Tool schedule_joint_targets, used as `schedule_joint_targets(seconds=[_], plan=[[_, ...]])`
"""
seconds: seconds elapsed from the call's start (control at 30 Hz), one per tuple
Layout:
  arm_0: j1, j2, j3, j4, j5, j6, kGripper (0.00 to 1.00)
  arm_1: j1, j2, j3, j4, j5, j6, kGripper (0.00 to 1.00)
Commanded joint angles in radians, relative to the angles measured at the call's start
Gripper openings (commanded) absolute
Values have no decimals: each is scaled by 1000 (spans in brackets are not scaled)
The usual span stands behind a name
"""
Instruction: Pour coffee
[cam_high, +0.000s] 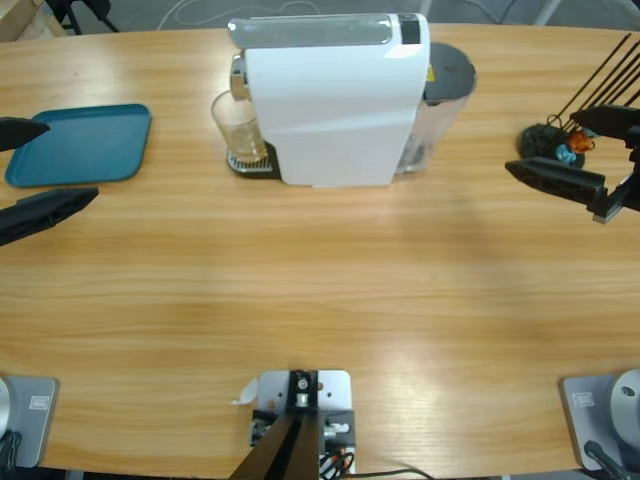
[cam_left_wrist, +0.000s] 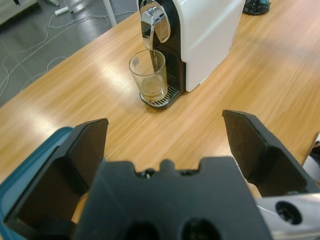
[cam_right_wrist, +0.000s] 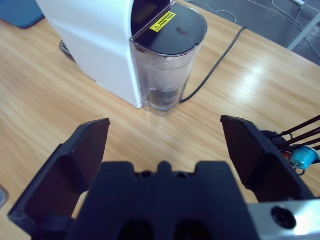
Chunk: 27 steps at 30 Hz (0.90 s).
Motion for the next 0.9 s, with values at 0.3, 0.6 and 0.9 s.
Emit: schedule_joint_targets(seconds=[0.3,0.6,0.9], plan=[[270,380,-121,-41,-356,307,1000,-5,16,13,31,50,5,1000],[270,545,-129,-196,-407,313,1000,-5,28,15,32,42,5,1000],[271,690,-231,-233,-452,293,1000,-5,60,14,31,48,8,1000]])
